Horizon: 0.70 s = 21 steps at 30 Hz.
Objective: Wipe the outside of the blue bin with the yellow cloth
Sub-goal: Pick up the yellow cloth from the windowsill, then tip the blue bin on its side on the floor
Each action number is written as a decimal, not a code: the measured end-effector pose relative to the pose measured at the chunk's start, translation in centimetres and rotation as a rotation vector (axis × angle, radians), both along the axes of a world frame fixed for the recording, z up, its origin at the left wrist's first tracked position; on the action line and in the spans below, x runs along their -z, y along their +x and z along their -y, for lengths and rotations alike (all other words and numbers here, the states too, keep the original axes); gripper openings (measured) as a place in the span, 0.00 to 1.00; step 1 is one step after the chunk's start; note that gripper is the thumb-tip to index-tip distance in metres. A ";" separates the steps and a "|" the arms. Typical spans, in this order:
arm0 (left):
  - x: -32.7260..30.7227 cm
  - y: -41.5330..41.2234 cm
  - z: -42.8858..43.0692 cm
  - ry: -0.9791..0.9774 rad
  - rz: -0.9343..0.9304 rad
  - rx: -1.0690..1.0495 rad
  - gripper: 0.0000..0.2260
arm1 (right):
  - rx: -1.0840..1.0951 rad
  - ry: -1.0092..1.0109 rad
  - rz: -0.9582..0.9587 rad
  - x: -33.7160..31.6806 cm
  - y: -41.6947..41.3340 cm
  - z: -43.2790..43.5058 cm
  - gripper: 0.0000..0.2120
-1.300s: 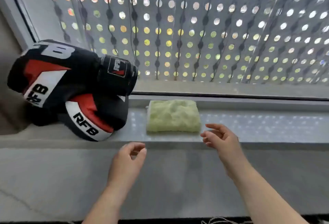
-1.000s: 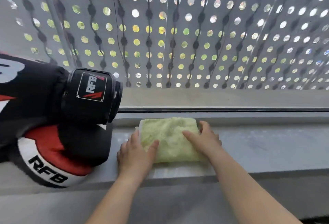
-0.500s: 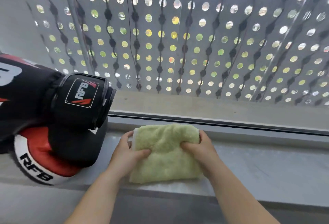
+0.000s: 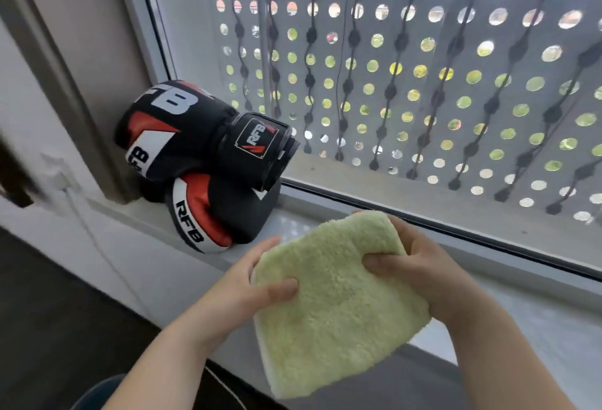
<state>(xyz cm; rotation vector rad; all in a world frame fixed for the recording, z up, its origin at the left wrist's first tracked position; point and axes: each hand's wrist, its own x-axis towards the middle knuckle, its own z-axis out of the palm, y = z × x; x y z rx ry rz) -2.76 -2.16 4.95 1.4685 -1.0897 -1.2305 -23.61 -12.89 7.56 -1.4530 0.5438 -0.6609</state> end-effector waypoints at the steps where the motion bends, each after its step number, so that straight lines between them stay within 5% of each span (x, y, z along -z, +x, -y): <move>1: -0.1 0.5 -1.1 0.013 0.015 -0.010 0.41 | -0.042 -0.009 -0.020 0.0 0.8 -0.6 0.20; 7: -0.7 3.9 -8.7 0.044 0.097 0.069 0.44 | -0.290 -0.091 -0.235 0.0 6.2 -5.8 0.22; 11: -0.2 6.2 -14.0 0.042 0.061 -0.007 0.18 | -0.350 -0.149 -0.332 0.2 11.9 -11.1 0.22; 13: 0.8 8.3 -17.2 0.061 0.030 -0.097 0.12 | -0.329 -0.151 -0.356 0.7 15.0 -14.1 0.23; 18: 4.2 15.6 -26.4 0.067 -0.001 -0.306 0.15 | -0.212 -0.099 -0.348 3.8 23.4 -23.3 0.24; 21: 6.2 19.3 -31.6 0.071 -0.081 -0.425 0.06 | 0.004 -0.029 -0.309 6.0 27.3 -28.7 0.24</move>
